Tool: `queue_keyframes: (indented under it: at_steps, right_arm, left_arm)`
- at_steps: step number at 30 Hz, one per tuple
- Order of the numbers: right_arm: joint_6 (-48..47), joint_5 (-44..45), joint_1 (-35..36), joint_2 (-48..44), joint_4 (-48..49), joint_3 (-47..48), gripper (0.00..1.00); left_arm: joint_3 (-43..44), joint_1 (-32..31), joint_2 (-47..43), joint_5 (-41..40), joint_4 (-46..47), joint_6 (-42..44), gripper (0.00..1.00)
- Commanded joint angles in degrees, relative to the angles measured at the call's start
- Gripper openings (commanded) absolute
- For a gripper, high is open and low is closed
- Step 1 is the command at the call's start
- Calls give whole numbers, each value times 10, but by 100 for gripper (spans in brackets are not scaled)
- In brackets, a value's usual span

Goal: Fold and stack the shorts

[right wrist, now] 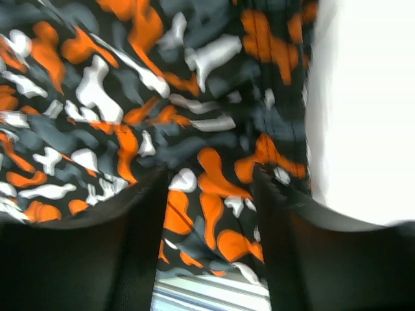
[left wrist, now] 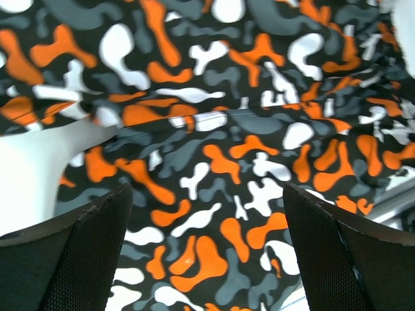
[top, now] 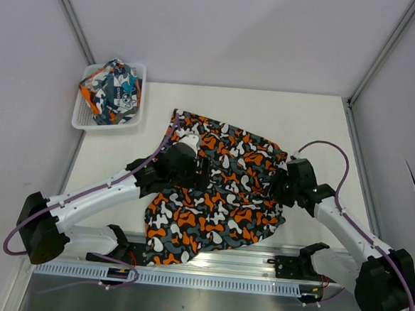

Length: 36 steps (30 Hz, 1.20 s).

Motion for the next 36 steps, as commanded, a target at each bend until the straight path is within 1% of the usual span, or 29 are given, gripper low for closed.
queue_keyframes:
  at_steps: [1,2,3,4,7,10,15,17,20,21,23,24,25,26,28,29,31,33,36]
  right_arm:
    - [62,97,39,-39,-44,-23,51]
    - [77,109,44,-43,-54,-39,47]
    - [95,121,48,-46,-59,-46,42]
    - [125,139,55,-48,-61,-54,39]
    - [161,149,61,-44,-45,-89,36]
    - [168,139,62,-22,-2,-104,35]
    - [165,137,54,79,43,-78,31]
    - [158,120,32,122,69,-64,30]
    - [136,89,-9,171,96,-39,29]
    - [129,85,-38,182,98,-28,29]
    - [113,77,-64,202,105,11,29]
    - [108,74,-85,227,109,26,29]
    - [98,80,-103,258,105,64,29]
    - [96,87,-103,258,98,85,29]
    - [87,86,-136,310,84,126,29]
    - [83,75,-148,327,81,162,29]
    - [78,56,-183,367,78,193,29]
    - [69,31,-197,388,73,230,29]
    - [53,28,-198,401,62,258,39]
  left_arm:
    - [-23,38,-27,17,0,1,98]
    - [-36,48,-30,26,3,3,98]
    - [-40,58,-34,34,5,4,98]
    - [-49,74,-42,45,12,5,98]
    - [-62,89,-50,46,14,7,98]
    - [-70,99,-54,51,20,7,98]
    - [-79,119,-32,59,33,10,98]
    - [-88,139,-25,73,41,10,98]
    - [-100,164,-25,86,61,7,98]
    - [-101,169,-29,87,65,5,98]
    - [-100,184,-30,88,68,4,98]
    - [-98,189,-31,87,71,6,98]
    - [-93,197,-30,85,69,5,99]
    - [-89,200,-30,86,69,5,99]
    - [-86,204,-30,87,69,4,98]
    - [-88,204,-31,88,70,3,98]
    - [-98,205,-36,96,77,-3,99]
    - [-122,204,-39,109,97,-11,98]
    - [-166,205,-46,135,132,-26,99]
